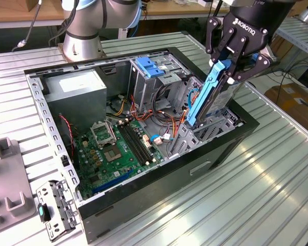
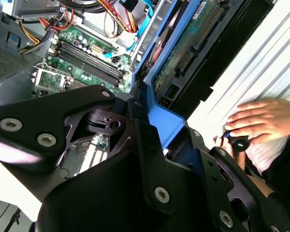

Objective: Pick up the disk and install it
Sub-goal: 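Insert the disk into the insertion slot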

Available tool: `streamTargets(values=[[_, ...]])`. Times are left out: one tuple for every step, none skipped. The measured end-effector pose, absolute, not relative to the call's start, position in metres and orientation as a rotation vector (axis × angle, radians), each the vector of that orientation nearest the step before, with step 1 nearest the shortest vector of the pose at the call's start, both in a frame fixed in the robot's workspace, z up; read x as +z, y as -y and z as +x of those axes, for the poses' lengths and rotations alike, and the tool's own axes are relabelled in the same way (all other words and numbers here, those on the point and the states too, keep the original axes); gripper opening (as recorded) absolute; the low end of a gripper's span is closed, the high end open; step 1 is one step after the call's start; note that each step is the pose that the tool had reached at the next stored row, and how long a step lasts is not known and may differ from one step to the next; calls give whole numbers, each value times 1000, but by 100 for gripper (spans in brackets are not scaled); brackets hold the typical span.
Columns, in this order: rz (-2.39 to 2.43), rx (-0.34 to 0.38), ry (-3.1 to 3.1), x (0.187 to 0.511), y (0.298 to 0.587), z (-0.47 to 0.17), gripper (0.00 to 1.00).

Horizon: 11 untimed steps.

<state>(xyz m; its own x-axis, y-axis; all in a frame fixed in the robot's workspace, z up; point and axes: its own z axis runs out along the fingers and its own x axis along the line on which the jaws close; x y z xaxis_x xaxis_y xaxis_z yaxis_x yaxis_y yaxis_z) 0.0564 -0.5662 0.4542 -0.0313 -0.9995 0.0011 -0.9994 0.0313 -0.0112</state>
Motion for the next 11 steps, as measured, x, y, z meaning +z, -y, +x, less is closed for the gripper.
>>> streamTargets(values=[[-2181, -14, -2251, 454, 566, 57, 37], [-2181, -14, -2251, 453, 566, 57, 37], [-2181, -14, -2251, 452, 566, 57, 37], [-2181, -14, -2251, 452, 566, 57, 37], [-2181, -14, -2251, 451, 566, 57, 37], [-2181, -14, -2251, 451, 566, 57, 37], [-2181, -14, -2251, 450, 566, 57, 37], [-2182, -14, -2250, 450, 566, 57, 37], [-2183, -14, -2249, 450, 566, 57, 37], [-2189, -14, -2244, 449, 565, 57, 37], [-2198, -14, -2235, 449, 565, 56, 37]])
